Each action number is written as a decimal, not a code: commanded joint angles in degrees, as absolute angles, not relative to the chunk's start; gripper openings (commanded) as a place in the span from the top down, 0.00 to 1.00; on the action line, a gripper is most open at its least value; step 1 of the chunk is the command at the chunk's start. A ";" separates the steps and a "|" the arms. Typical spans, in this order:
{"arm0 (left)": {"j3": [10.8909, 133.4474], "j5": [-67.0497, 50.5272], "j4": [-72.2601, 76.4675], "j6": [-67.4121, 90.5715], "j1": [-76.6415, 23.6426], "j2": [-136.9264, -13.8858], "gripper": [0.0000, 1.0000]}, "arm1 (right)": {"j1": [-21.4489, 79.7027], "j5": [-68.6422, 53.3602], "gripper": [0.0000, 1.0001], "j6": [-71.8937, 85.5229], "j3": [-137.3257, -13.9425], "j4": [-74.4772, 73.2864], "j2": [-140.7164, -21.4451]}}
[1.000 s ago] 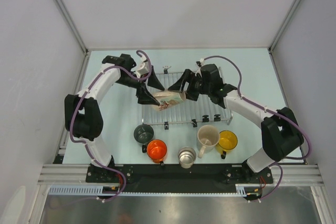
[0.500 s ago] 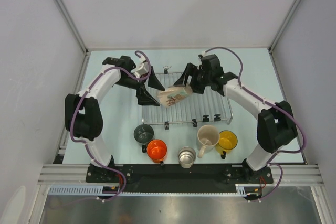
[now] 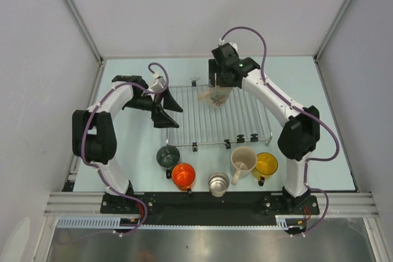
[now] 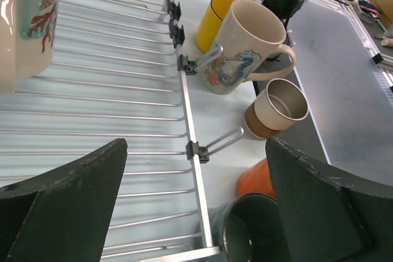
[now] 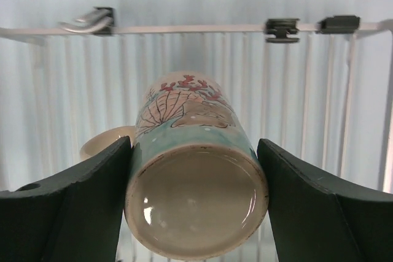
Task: Load the cups into the dish rack
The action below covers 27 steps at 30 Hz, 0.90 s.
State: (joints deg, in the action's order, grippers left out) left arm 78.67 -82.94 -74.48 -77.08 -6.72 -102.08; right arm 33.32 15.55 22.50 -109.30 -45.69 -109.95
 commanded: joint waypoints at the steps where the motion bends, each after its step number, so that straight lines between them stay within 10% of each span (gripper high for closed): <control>1: 75.33 -98.52 -74.44 -79.19 -5.98 -97.30 0.00 | 33.58 27.67 1.00 19.51 -114.78 -51.59 -113.29; 27: 68.56 -98.26 -74.44 -83.93 -5.36 -99.66 0.00 | 25.58 27.95 1.00 18.81 -116.12 -52.30 -116.72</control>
State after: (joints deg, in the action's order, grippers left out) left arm 69.34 -82.96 -74.54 -79.31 -5.80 -99.48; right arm 25.96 27.31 19.18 -115.44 -55.11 -118.13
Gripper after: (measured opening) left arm 0.996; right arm 0.797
